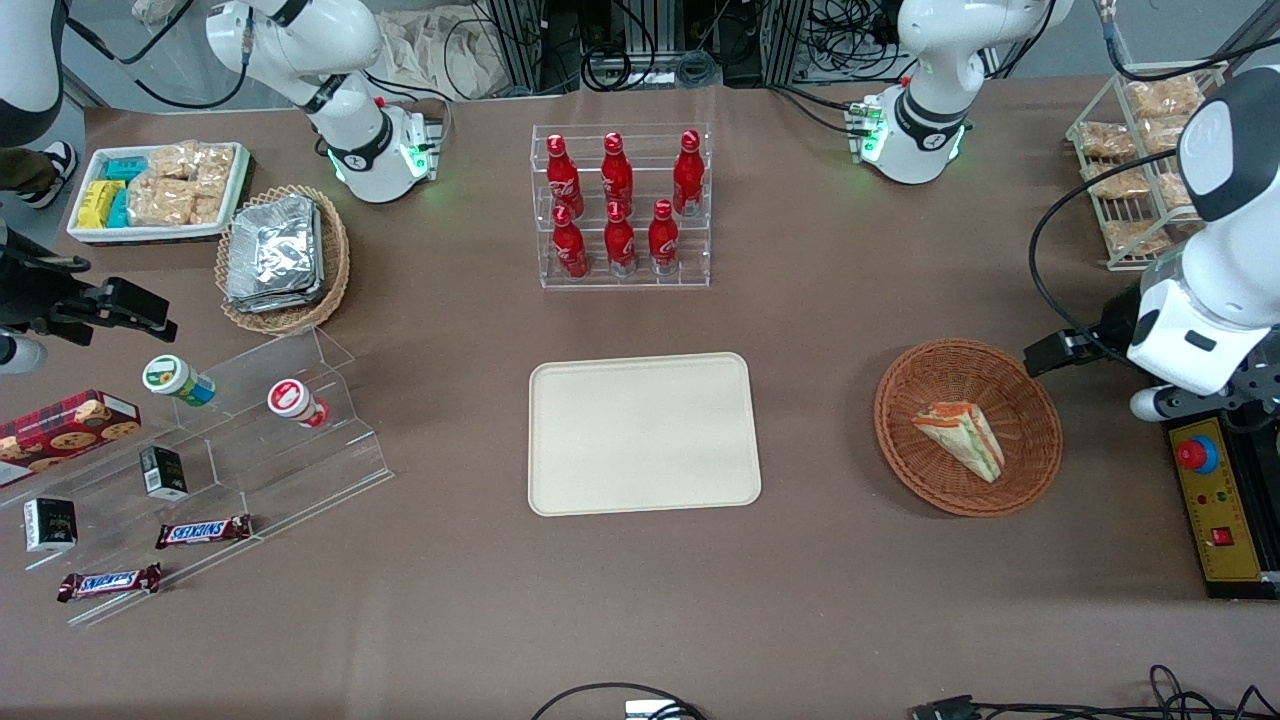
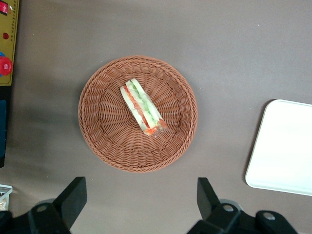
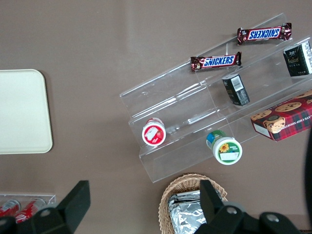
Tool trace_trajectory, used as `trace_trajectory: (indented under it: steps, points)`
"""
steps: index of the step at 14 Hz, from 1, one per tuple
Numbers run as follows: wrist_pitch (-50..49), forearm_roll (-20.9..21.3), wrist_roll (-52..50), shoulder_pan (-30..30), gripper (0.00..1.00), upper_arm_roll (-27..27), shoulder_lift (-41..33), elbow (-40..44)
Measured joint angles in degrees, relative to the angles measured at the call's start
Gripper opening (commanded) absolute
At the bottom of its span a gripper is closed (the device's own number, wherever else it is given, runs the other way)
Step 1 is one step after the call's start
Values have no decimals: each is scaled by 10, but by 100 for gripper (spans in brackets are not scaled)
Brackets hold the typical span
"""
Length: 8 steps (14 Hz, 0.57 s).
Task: Place sandwich from basket to tray
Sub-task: 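Lower the open left gripper over the sandwich in the wicker basket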
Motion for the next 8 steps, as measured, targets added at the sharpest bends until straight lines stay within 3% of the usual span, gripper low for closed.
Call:
trace_trajectory:
  steps: [8]
  points:
    - [0, 10, -2, 0, 100, 0, 20, 3]
